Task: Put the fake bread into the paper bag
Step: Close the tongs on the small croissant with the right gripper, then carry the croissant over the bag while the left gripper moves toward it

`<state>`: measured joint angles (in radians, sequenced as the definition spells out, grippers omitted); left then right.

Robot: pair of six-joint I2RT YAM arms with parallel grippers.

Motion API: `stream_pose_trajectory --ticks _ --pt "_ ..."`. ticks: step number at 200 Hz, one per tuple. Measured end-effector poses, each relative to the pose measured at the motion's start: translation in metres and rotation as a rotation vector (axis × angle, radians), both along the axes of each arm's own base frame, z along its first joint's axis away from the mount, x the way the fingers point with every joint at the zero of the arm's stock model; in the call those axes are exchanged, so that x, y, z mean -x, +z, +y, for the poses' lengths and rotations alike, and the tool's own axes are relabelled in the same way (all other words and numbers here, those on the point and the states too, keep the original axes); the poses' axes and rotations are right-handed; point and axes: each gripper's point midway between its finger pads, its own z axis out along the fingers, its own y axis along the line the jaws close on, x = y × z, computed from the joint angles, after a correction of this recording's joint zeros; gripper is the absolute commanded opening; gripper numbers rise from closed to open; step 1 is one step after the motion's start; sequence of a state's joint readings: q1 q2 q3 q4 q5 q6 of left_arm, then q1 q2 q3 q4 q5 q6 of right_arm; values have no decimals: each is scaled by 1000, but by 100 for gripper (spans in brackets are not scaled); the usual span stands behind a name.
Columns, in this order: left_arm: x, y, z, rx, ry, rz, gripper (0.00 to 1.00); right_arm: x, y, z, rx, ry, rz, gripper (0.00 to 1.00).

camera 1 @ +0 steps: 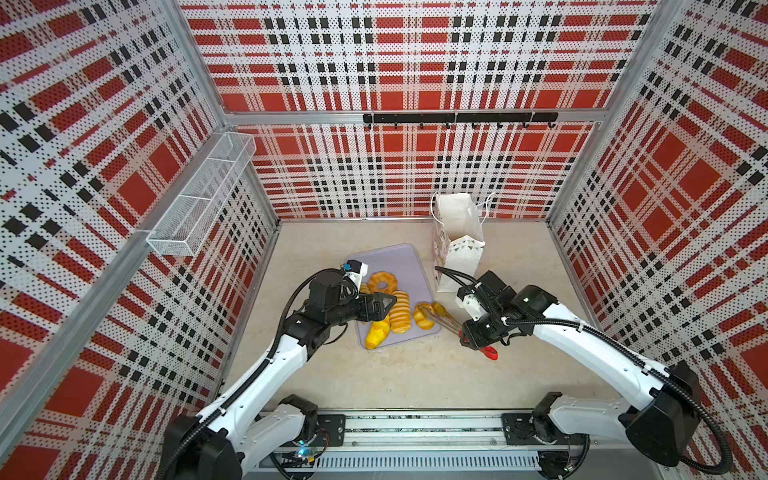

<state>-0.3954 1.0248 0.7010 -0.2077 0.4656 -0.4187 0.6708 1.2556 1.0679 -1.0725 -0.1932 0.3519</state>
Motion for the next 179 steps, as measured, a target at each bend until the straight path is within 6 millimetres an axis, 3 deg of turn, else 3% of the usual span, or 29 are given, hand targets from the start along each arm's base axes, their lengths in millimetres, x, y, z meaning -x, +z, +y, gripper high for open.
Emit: stream_pose_trajectory --ticks 24,74,118,149,179 --pt "0 -2 0 -3 0 5 98 0 -3 5 -14 7 19 34" --pt "0 -2 0 -3 1 6 98 0 -9 11 -27 22 46 18" --pt "-1 -4 1 -9 6 11 98 -3 -5 9 -22 17 16 17" --pt "-4 -3 3 -13 25 8 98 -7 17 7 -67 4 -79 18" --pt "-4 8 2 29 44 -1 99 -10 65 9 -197 -17 -227 18"
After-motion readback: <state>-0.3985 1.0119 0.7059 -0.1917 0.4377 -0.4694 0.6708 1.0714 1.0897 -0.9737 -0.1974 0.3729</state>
